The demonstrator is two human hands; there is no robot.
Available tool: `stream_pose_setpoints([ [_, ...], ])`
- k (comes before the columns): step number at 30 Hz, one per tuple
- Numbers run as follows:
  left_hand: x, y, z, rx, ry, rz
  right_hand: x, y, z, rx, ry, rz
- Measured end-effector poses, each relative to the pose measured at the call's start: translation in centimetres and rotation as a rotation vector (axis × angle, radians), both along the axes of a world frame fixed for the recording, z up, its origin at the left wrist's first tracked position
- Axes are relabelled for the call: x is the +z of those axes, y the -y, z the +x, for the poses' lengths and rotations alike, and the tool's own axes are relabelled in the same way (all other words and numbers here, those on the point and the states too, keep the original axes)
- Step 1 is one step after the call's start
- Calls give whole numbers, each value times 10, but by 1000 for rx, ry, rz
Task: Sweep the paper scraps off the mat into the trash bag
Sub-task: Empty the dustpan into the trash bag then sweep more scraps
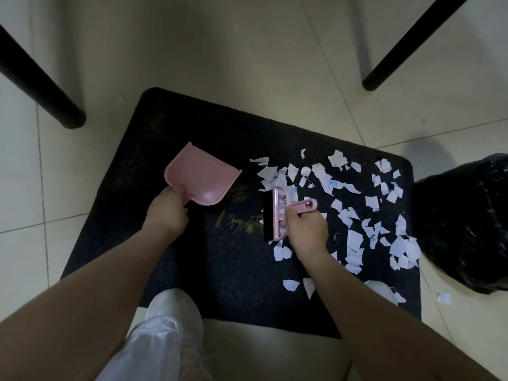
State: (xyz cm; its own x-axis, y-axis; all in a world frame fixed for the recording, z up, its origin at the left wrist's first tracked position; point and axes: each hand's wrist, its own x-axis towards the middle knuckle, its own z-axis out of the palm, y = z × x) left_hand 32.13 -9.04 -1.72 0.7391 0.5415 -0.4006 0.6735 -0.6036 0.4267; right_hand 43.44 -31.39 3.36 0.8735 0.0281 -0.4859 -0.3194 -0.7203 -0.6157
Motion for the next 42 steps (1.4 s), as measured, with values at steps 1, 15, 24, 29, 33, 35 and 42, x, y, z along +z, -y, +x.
stream_pose_setpoints([
  [1,0,0,1,7,4,2,4,0,5,-17,-16,57],
  [15,-11,-10,17,-64,6,69,21,-79,137,745,354,-211],
  [24,-12,-24,8,-257,-76,176,11,-69,161,1146,147,-347],
  [29,-8,-11,11,-318,-164,214,22,-41,155,1200,48,-362],
  [33,-8,-12,9,-322,-149,239,34,-29,164,997,146,-219],
  [35,-9,-14,6,-340,-111,244,34,-26,177,821,276,-251],
  [42,-7,-13,9,-503,-63,232,10,-5,183,640,239,-516],
])
